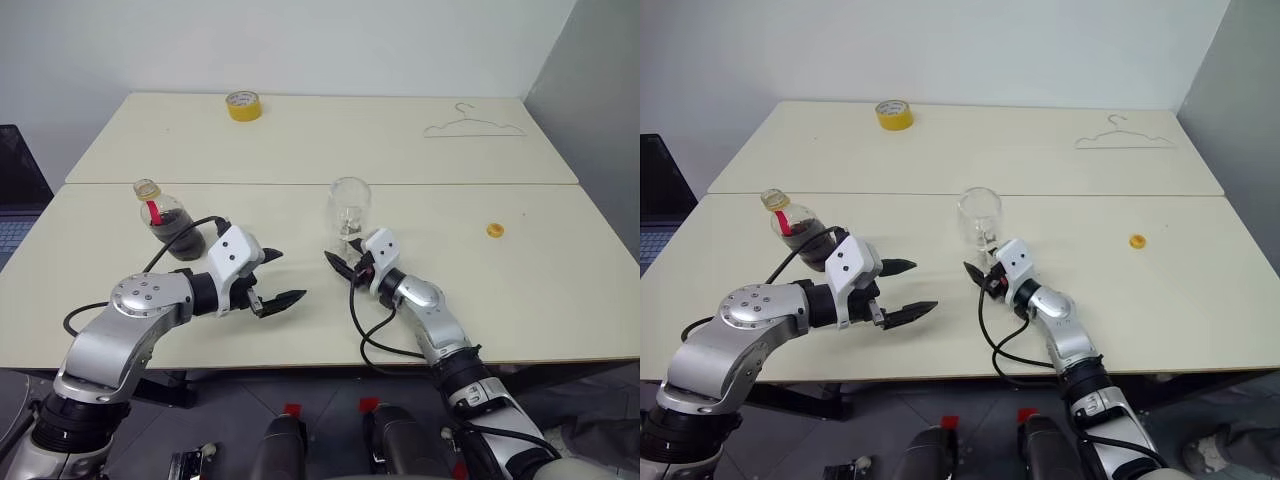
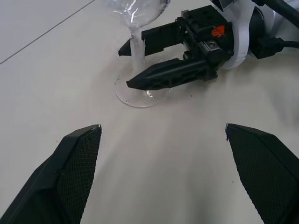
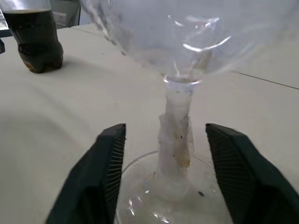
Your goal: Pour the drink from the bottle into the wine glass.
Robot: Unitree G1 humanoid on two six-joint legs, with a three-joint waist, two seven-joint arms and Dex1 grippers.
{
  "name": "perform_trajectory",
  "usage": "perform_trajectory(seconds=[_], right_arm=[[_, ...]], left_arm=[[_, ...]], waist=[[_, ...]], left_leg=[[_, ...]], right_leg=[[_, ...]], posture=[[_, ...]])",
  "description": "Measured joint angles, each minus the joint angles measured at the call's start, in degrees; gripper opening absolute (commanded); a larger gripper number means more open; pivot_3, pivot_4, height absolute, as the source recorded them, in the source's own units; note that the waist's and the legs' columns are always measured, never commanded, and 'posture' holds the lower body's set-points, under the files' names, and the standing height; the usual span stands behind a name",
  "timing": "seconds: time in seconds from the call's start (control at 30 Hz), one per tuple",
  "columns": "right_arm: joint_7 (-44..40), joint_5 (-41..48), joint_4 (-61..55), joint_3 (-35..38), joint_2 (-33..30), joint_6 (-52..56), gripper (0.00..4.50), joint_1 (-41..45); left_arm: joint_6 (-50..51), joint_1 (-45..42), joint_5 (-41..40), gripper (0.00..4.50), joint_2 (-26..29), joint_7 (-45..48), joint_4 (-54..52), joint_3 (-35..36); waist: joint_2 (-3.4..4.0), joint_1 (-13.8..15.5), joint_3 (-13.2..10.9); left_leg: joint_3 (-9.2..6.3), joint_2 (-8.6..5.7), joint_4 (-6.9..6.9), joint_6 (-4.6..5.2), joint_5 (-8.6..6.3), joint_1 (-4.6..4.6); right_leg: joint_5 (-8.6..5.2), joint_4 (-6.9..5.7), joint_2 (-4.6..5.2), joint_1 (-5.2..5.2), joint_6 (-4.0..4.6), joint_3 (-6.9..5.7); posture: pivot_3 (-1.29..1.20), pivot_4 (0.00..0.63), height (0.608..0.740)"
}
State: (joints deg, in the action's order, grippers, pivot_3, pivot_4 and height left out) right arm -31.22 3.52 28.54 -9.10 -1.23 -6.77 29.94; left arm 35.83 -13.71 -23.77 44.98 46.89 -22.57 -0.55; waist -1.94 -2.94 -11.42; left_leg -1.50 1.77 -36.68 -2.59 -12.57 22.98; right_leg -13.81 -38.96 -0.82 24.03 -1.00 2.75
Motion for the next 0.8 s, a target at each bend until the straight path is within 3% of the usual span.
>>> perform_trajectory(seconds=[0.03, 0.07, 0.4, 0.57, 0.8], right_arm=[[-0.09, 0.01, 0.00, 0.03, -0.09, 0.04, 4.40, 0.00], [-0.19, 0.02, -0.01, 0.05, -0.21, 0.07, 4.46, 0.00], [-5.28, 2.23, -5.76, 0.07, -4.73, 3.65, 4.46, -0.78], [-10.79, 2.73, -15.70, 0.43, -14.51, 11.11, 4.46, -2.52], [-25.82, 6.95, -26.38, 1.01, -33.59, 23.29, 4.46, -3.08]], left_arm=[[-0.01, 0.00, 0.00, 4.50, 0.00, 0.00, 0.00, 0.00], [-0.02, -0.01, 0.00, 4.50, 0.00, 0.00, 0.01, 0.00], [-0.17, 0.23, -0.81, 4.50, 0.04, 0.16, 0.45, 3.18], [1.08, 3.88, -6.10, 4.50, 1.39, 1.94, 0.17, 12.88], [3.64, 14.91, -11.93, 4.50, 6.84, 7.70, -0.04, 27.05]], waist=[[0.00, 0.00, 0.00], [0.00, 0.00, 0.00], [0.00, 0.01, 0.00], [0.00, 0.00, 0.00], [0.02, 0.02, -0.02]], left_leg=[[0.00, 0.00, 0.00, 0.00, 0.00, 0.00], [0.00, 0.00, 0.00, 0.00, 0.00, 0.00], [0.00, -0.01, 0.00, 0.00, 0.00, 0.02], [0.02, 0.00, 0.04, 0.00, 0.00, 0.03], [0.03, 0.01, 0.20, 0.00, 0.00, -0.03]], right_leg=[[0.00, 0.00, 0.00, 0.00, 0.00, 0.00], [0.00, 0.00, 0.00, 0.00, 0.00, 0.01], [0.00, 0.03, 0.01, 0.01, -0.01, 0.00], [-0.02, 0.05, 0.02, 0.05, 0.02, 0.00], [-0.29, 0.08, 0.05, 0.06, 0.45, -0.03]], posture=[[0.00, 0.150, 0.740], [0.00, 0.150, 0.740], [0.00, 0.150, 0.740], [0.00, 0.150, 0.740], [0.00, 0.150, 0.740]])
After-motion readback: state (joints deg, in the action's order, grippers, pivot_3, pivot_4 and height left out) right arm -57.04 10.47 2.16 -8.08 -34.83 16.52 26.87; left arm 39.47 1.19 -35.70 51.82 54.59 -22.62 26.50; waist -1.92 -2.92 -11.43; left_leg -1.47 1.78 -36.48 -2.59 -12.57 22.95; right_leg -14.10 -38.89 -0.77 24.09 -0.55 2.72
